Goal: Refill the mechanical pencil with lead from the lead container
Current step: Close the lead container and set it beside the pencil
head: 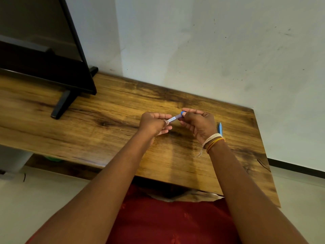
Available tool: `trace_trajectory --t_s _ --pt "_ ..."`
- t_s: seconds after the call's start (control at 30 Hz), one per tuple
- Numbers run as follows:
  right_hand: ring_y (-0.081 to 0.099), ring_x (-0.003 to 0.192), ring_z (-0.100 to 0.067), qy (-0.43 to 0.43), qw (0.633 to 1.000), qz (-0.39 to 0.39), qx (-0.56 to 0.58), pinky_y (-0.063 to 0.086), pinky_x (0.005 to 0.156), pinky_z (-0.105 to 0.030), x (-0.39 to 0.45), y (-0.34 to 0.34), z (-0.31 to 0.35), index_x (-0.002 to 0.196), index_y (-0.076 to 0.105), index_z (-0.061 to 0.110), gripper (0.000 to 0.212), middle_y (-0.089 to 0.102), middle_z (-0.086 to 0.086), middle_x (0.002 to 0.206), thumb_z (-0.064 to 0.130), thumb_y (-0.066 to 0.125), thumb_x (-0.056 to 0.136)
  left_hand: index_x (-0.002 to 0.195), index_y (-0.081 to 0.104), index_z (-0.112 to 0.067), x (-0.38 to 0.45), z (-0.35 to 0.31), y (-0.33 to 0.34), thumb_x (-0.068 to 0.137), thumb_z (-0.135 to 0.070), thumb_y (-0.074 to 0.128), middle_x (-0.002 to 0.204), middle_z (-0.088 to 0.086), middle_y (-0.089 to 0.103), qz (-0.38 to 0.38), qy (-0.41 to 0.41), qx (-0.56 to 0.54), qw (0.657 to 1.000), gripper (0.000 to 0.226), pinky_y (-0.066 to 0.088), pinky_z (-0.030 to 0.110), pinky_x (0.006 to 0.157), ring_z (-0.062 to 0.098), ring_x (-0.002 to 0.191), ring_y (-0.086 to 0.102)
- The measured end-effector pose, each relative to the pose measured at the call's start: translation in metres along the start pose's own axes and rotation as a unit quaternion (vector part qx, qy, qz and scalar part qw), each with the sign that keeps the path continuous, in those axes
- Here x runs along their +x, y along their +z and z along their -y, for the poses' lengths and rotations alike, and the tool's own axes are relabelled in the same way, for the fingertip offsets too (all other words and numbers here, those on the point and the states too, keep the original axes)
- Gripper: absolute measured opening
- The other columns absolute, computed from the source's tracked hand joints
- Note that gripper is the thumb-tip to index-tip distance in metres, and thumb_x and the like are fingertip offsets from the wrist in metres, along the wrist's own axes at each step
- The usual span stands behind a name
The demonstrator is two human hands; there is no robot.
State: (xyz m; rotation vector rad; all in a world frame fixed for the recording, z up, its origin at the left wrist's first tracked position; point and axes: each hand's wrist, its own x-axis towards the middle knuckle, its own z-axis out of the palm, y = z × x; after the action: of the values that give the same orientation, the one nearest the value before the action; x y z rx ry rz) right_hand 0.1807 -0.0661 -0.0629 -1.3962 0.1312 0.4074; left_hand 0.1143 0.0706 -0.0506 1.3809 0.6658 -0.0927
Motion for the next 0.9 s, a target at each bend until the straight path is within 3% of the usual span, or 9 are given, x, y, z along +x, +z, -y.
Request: trace_trajectory --t_s 0.13,0.4,0.7,0.9 --pt "0.073 0.072 -0.020 -0.006 0.999 0.017 -0.031 0.059 0.063 -0.025 0.003 0.031 -0.004 0.094 0.070 -0.002 0.013 0.071 -0.021 0.090 -0.005 0.063 0.084 0.109 0.067 0.001 0.013 -0.002 -0.032 0.089 0.009 0.054 0.097 0.016 0.067 -0.009 0.009 -0.003 1.000 0.025 0.054 0.027 0.076 0.016 0.069 0.063" --pt "0.069 0.078 -0.025 -0.013 0.996 0.024 -0.082 0.059 0.072 -0.028 0.001 0.031 0.001 0.102 0.067 -0.008 0.018 0.069 -0.026 0.097 -0.008 0.061 0.085 0.106 0.069 0.000 0.013 -0.002 -0.035 0.088 0.008 0.055 0.095 0.014 0.068 -0.018 0.018 -0.001 1.000 0.023 0.056 0.026 0.074 0.016 0.072 0.066" --pt "0.072 0.064 -0.015 -0.004 0.992 0.032 -0.123 0.060 0.068 -0.025 0.001 0.027 0.009 0.087 0.070 0.001 0.015 0.070 -0.021 0.089 -0.011 0.060 0.084 0.082 0.071 -0.016 0.016 -0.003 -0.034 0.089 0.004 0.057 0.082 0.004 0.070 -0.029 0.063 0.039 0.997 0.025 0.058 0.027 0.077 0.014 0.073 0.069" --pt "0.072 0.063 -0.011 -0.022 0.983 0.029 -0.179 0.059 0.064 -0.021 0.001 0.027 0.008 0.085 0.071 0.004 0.016 0.071 -0.019 0.088 -0.009 0.062 0.083 0.085 0.072 -0.018 0.018 -0.004 -0.035 0.088 0.002 0.059 0.075 -0.004 0.069 -0.025 0.079 0.082 0.993 0.024 0.059 0.025 0.074 0.009 0.071 0.070"
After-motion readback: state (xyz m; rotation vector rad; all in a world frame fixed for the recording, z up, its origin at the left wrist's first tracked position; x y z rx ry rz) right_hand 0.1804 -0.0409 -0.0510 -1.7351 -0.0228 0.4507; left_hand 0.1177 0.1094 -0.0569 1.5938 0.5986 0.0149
